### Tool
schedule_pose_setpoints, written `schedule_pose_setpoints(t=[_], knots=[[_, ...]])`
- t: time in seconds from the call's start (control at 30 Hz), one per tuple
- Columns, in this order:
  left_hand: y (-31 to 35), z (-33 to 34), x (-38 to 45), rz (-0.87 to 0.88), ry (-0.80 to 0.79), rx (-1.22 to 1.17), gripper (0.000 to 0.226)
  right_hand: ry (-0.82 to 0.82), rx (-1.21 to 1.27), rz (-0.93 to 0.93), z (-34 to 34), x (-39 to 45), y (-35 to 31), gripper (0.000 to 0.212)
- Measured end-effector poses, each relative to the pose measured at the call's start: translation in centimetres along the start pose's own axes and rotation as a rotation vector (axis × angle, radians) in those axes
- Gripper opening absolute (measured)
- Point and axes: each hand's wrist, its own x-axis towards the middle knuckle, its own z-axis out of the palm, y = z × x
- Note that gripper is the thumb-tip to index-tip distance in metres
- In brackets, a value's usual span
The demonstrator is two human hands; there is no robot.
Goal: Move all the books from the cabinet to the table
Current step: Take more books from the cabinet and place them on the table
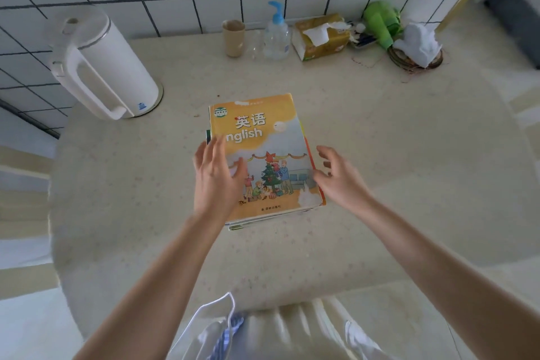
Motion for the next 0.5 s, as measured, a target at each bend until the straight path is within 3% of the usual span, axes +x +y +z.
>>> schedule_pose_setpoints(t=[0.2,0.3,0.5], knots=[[3.9,2.4,-1.8,0.444,-0.010,-0.013,0.042,0.195,-0.087,-0.111,-1.2,-6.2,2.7,0.052],[5.7,4.0,-3.5,0.511,-0.060,-0.060,0.036,0.274,-0.127,-0.080,-2.2,-9.4,4.8,0.050],[9.0,8.0,-9.4,0.675,-0.320,-0.132,0.039,0.423,-0.134,0.104,-2.9,-18.4,10.2,0.051]])
